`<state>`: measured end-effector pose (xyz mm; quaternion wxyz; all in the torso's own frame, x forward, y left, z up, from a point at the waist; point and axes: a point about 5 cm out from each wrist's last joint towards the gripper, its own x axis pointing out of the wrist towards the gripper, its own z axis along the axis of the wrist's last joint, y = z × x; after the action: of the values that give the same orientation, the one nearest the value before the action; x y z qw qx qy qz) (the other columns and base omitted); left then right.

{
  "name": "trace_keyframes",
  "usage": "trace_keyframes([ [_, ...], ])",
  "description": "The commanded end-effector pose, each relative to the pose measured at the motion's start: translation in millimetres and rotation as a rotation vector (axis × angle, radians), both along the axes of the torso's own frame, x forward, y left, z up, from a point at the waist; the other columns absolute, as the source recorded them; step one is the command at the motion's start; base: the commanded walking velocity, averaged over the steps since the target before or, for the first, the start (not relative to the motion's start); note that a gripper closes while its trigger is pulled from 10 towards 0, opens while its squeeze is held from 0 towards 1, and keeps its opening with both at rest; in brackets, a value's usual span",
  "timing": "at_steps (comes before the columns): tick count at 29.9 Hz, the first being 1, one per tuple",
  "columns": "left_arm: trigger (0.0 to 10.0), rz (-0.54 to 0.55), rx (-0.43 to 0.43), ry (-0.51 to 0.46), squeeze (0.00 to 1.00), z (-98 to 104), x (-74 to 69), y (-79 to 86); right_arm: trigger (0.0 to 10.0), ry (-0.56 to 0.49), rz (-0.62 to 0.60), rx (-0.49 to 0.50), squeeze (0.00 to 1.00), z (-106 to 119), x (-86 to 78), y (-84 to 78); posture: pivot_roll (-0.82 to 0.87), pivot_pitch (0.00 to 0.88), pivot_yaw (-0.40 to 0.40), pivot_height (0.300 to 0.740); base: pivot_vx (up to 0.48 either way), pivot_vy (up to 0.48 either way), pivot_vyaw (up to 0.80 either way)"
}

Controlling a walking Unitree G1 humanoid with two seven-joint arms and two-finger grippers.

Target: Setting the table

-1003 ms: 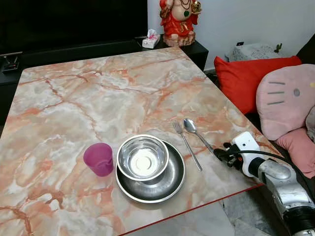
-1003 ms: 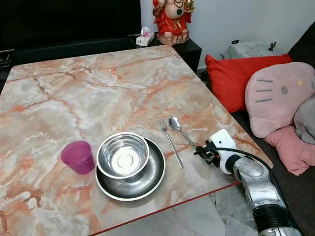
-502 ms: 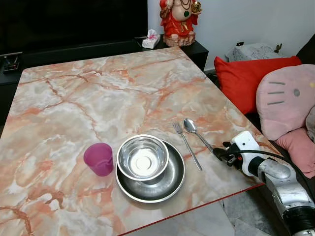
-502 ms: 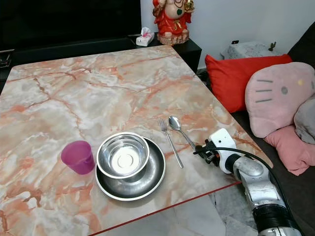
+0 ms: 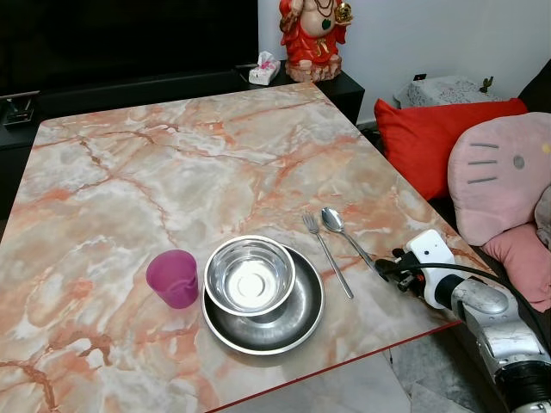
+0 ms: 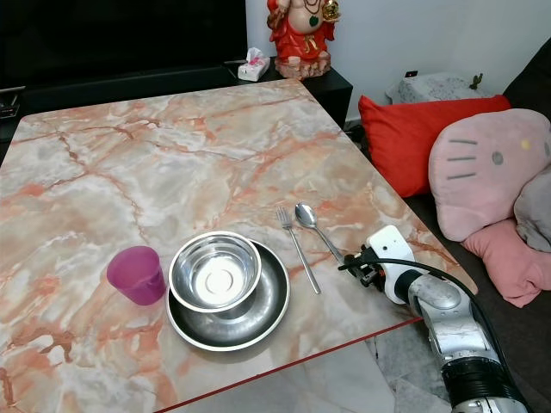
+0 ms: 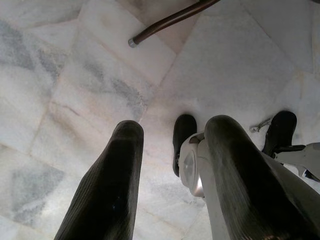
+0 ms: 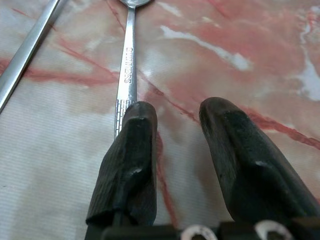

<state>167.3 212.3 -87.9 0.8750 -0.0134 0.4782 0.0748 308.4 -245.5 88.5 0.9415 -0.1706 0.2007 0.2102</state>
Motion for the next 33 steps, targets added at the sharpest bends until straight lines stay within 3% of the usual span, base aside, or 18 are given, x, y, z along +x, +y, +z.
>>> trace_keyframes([
  [1, 10.0, -0.01, 0.014, -0.011, 0.0, 1.7, 1.9, 3.8, 10.0, 0.029, -0.014, -0.021, 0.0, -3.9, -3.1, -5.8, 0.05, 0.028, 0.008, 0.74, 0.0, 0.0, 0.0],
  [33, 10.0, -0.015, 0.015, -0.01, 0.0, 1.7, 1.6, 4.1, 10.0, 0.059, 0.021, -0.018, 0.0, -8.5, -6.9, -2.1, 0.04, 0.031, 0.01, 0.74, 0.0, 0.0, 0.0],
])
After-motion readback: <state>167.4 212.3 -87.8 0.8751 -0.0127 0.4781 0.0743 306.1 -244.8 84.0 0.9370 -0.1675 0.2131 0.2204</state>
